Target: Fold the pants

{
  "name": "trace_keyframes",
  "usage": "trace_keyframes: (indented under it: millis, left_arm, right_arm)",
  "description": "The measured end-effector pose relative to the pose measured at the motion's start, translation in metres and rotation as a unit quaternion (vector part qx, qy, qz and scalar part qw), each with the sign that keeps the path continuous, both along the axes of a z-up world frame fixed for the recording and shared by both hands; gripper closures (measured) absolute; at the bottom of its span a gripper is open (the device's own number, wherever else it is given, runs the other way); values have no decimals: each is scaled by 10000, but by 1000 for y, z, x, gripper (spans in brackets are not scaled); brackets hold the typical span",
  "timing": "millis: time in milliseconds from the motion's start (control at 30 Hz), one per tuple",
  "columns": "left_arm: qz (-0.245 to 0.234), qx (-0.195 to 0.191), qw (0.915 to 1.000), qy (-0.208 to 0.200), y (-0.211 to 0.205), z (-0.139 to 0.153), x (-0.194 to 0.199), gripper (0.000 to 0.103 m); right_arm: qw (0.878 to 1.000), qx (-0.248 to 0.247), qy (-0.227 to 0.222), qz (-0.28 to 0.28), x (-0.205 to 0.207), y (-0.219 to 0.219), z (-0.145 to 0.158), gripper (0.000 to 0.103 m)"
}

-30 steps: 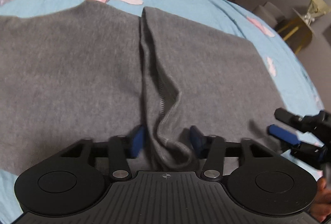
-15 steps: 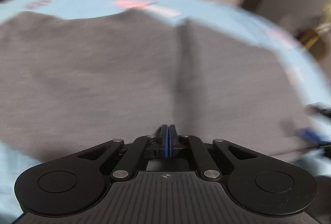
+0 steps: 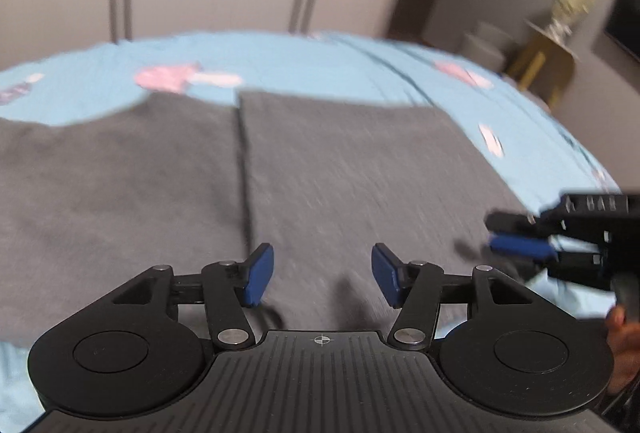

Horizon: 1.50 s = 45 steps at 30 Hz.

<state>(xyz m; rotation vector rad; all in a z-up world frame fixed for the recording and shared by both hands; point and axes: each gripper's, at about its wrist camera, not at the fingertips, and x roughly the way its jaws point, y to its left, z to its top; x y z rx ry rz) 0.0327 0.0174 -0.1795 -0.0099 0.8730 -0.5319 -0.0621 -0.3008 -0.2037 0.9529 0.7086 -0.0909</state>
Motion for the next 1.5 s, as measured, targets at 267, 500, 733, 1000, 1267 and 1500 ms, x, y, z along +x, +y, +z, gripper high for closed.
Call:
trace_keyframes:
  millis: [267, 500, 733, 1000, 1267, 1500]
  left_arm:
    - [57, 786, 9969, -56, -4, -24, -6, 46]
    - [286, 563, 9978, 183, 10, -26, 0, 46]
    - [700, 662, 9950, 252, 29, -19, 3, 44]
    - [2512, 255, 9664, 481, 117, 2, 25, 25]
    - [3709, 147, 9281, 290, 198, 15, 49, 9]
    - [4741, -161, 8776, 690, 275, 3, 53, 9]
  right_arm:
    - [9950, -622, 752, 192, 17, 12, -1, 85]
    - [9835, -1454, 1047, 249, 18, 21, 10, 91]
    - [9533, -2655, 1419, 232, 14, 29, 25, 91]
    - [9377, -3164, 1372, 415, 15, 42, 31, 78]
    - [9655, -2284, 1084, 617, 16, 28, 24, 57]
    - [9788, -1749, 899, 570, 12, 20, 21, 43]
